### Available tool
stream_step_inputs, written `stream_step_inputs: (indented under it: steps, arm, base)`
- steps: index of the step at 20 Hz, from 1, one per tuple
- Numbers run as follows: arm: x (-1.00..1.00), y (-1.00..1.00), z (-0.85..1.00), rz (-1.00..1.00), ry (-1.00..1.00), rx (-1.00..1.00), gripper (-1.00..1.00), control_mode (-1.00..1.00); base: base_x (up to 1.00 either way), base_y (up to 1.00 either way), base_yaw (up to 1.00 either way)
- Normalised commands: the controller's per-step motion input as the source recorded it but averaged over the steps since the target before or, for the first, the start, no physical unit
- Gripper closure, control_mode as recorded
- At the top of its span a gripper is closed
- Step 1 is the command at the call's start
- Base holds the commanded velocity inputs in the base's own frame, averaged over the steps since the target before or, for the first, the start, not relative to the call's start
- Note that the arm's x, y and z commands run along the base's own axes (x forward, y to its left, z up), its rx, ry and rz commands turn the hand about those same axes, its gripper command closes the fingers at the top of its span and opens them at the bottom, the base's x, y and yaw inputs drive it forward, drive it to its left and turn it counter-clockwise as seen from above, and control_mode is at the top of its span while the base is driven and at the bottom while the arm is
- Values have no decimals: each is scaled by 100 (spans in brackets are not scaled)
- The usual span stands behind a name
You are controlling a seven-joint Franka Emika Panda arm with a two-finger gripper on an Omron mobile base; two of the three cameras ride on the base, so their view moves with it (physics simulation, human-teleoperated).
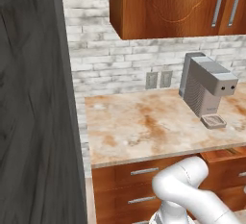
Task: Take the pizza cutter from the drawer on the right and place it on the dining counter for cutting.
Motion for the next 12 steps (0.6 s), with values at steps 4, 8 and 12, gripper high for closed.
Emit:
stream_step_inputs:
  steps: [4, 8, 12]
  arm:
    - [-82, -37, -19, 0, 0, 0, 100, -100]
    - [-85, -36, -21, 0, 0, 0, 100, -100]
    - [-87, -35, -22, 0, 0, 0, 100, -100]
  base:
    - [0, 0, 0]
    - [0, 0, 0]
    - [0, 0, 0]
